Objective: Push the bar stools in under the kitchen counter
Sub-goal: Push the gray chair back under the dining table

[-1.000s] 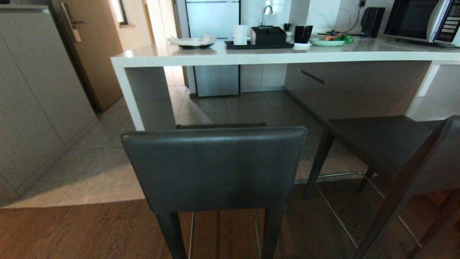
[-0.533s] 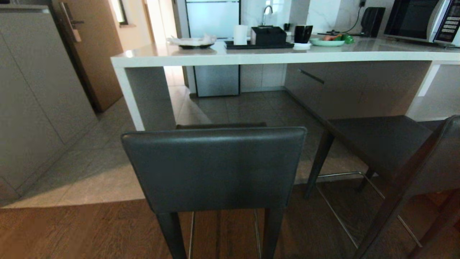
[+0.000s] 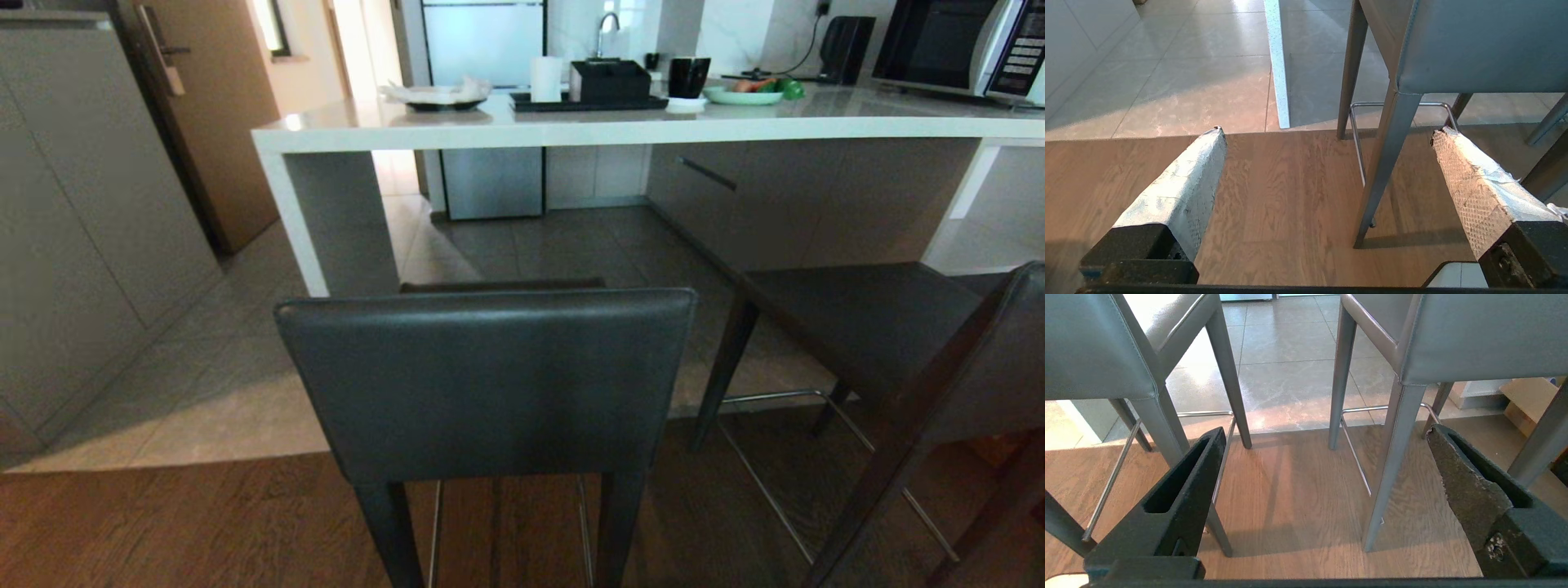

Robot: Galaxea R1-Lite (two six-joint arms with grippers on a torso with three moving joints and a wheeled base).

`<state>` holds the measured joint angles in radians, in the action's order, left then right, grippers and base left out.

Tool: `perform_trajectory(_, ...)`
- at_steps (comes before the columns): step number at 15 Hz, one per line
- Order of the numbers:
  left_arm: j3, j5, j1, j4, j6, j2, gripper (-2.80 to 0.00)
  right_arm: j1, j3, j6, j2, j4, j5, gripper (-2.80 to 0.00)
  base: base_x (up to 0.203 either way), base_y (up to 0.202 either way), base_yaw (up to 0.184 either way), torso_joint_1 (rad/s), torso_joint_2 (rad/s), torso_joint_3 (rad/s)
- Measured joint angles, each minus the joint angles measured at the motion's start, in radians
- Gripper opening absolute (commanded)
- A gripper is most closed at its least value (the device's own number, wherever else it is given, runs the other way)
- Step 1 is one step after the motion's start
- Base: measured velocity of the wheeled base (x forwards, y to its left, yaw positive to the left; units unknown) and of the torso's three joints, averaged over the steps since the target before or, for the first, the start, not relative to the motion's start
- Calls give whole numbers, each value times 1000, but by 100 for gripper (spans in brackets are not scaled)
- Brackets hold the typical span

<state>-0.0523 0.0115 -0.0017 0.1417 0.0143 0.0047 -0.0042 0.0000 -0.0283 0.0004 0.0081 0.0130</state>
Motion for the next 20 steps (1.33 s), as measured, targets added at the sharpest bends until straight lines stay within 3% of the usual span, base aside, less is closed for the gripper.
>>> perform_trajectory(6,1,2,0,-6,-6,-1,0,-1,0,2,0,0,-6,0,0,0,0,0,0,0)
perform_trajectory(7,1,2,0,-7,-6,-1,0,-1,0,3,0,0,-7,-280,0,0,0,0,0,0)
perform_trajectory(19,2,-1,0,-9,-5,-1,0,-1,0,0,0,-1,-4,-280,0,0,0,0,0,0)
perform_trajectory(20,2,0,0,-9,-6,-1,-40,-1,0,0,0,-1,-4,-280,0,0,0,0,0,0)
